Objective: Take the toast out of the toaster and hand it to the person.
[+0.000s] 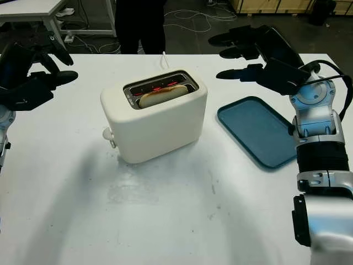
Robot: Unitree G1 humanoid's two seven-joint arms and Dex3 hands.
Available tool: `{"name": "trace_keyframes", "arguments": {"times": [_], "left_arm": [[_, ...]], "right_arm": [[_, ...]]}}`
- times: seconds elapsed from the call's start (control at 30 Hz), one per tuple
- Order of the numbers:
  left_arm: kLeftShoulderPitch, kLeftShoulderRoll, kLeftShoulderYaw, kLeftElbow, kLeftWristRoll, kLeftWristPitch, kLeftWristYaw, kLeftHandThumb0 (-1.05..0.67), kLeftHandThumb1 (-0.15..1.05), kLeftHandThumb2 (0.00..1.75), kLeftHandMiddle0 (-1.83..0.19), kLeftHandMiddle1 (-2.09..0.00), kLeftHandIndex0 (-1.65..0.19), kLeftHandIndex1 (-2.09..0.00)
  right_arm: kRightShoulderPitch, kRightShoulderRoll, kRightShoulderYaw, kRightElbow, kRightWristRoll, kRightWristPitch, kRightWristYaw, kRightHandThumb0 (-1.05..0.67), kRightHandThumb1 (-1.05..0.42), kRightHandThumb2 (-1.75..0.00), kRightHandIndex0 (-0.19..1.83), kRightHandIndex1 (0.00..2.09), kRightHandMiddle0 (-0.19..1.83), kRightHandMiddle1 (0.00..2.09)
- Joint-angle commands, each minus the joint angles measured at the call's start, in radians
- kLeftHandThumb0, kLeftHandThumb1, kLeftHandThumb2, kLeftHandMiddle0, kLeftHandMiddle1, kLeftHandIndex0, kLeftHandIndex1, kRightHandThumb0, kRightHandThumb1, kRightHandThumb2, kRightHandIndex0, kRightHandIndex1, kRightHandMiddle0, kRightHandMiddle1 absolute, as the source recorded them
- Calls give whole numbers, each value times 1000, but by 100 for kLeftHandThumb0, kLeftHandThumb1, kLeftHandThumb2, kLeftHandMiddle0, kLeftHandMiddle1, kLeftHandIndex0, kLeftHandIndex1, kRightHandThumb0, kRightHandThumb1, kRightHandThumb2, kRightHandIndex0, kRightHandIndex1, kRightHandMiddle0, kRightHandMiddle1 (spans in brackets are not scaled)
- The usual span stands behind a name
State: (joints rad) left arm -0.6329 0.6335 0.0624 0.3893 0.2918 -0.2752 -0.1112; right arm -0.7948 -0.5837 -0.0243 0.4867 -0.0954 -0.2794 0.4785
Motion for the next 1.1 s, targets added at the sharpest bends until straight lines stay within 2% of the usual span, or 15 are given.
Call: {"name": "trace_keyframes", "arguments": {"times": [0.0,0.63,1.07], "left_arm": [[4,8,2,-3,3,5,5,-105,92,18,-69,-143,-58,-144],[2,7,4,2,-3,-5,5,-105,92,19,-69,-143,-57,-145],[8,8,8,18,-8,-16,10,-105,92,19,-69,-142,-57,-144]], "right_arm": [[10,-3,2,-11,1,11,-1,-51,-76,0,87,1,80,0],[9,-3,-1,-15,4,19,-1,-47,-75,0,86,0,80,0],[14,-2,3,-16,-2,19,-5,-53,-76,0,87,1,80,0]]}}
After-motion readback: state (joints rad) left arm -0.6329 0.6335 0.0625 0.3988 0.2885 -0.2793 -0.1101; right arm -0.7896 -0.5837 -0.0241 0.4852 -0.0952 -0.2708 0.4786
